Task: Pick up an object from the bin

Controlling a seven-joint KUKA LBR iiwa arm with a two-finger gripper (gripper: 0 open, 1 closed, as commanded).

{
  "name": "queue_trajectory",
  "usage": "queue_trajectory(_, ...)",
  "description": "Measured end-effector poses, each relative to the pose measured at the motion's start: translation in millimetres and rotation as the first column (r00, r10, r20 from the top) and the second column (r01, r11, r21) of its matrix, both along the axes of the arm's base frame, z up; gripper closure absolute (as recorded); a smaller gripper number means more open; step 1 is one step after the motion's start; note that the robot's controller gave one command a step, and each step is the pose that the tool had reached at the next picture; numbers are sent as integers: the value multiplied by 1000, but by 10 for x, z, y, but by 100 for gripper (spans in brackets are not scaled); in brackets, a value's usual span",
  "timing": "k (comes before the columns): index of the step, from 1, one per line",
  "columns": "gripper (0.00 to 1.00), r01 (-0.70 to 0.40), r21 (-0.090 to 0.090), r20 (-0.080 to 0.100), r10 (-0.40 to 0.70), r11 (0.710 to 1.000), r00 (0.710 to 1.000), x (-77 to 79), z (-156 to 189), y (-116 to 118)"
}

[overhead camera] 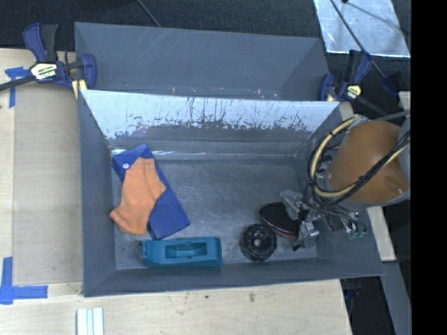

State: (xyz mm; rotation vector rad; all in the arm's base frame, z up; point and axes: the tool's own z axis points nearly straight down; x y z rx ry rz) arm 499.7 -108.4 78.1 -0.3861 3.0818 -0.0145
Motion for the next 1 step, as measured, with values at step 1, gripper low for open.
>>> queue_trajectory(1,100,-1,0,0,1,1000,1000,-1,0,1)
